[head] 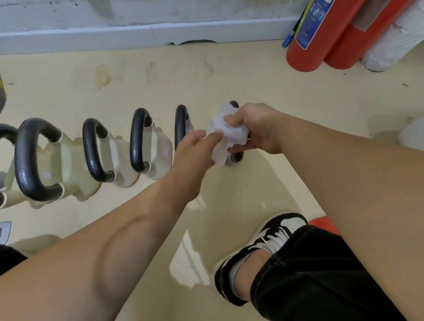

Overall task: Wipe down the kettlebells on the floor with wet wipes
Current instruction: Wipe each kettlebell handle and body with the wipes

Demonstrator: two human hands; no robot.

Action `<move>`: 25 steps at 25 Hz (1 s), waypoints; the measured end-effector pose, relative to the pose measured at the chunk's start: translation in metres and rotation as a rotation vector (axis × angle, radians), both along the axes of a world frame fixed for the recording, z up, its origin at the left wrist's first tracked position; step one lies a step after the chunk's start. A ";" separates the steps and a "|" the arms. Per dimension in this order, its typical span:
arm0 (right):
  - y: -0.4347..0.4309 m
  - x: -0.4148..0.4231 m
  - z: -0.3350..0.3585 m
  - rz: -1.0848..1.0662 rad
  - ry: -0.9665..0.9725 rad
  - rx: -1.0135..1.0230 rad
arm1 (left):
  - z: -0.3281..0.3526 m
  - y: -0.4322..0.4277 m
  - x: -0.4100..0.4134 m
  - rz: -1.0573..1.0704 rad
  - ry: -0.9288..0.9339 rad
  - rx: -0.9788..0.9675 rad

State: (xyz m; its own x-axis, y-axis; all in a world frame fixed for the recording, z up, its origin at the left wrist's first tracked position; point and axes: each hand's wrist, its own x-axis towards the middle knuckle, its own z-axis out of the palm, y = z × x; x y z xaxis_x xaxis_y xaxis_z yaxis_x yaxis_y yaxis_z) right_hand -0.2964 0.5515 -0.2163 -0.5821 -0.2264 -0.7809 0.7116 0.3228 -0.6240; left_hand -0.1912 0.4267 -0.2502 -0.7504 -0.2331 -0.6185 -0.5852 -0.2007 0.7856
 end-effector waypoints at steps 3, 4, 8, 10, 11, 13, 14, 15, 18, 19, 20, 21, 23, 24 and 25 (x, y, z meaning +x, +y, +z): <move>0.002 -0.007 -0.002 0.113 -0.060 -0.076 | -0.001 -0.006 -0.017 -0.036 -0.034 0.095; 0.002 -0.011 -0.003 0.066 -0.047 -0.070 | -0.004 -0.006 -0.024 -0.022 -0.056 0.047; 0.006 -0.038 -0.021 -0.300 0.157 0.163 | -0.011 -0.010 -0.051 0.068 -0.083 -0.109; 0.003 -0.049 -0.030 -0.334 0.165 0.199 | -0.008 -0.014 -0.062 0.090 0.011 -0.298; -0.001 -0.052 -0.033 -0.293 0.168 0.211 | -0.005 -0.015 -0.066 0.064 0.079 -0.458; -0.008 -0.055 -0.040 -0.199 0.200 0.253 | -0.005 -0.010 -0.071 -0.099 0.159 -0.849; -0.009 -0.056 -0.042 -0.177 0.211 0.273 | -0.010 -0.002 -0.073 -0.185 0.150 -0.921; -0.009 -0.057 -0.041 -0.173 0.205 0.282 | -0.015 0.010 -0.073 -0.238 0.114 -0.866; -0.004 -0.067 -0.038 -0.110 0.151 0.294 | -0.025 0.059 -0.059 -0.127 -0.007 -0.453; -0.004 -0.071 -0.038 -0.088 0.135 0.298 | -0.026 0.070 -0.057 -0.067 -0.050 -0.395; -0.005 -0.073 -0.038 -0.075 0.129 0.309 | -0.026 0.074 -0.061 -0.014 -0.113 -0.317; -0.006 -0.074 -0.038 -0.067 0.135 0.328 | -0.025 0.068 -0.073 0.030 -0.183 -0.187; -0.008 -0.076 -0.042 -0.076 0.163 0.351 | -0.020 0.049 -0.103 0.166 -0.260 0.226; -0.008 -0.076 -0.044 -0.087 0.166 0.350 | -0.016 0.039 -0.116 0.234 -0.274 0.412; -0.008 -0.076 -0.045 -0.098 0.165 0.352 | -0.014 0.033 -0.122 0.270 -0.281 0.497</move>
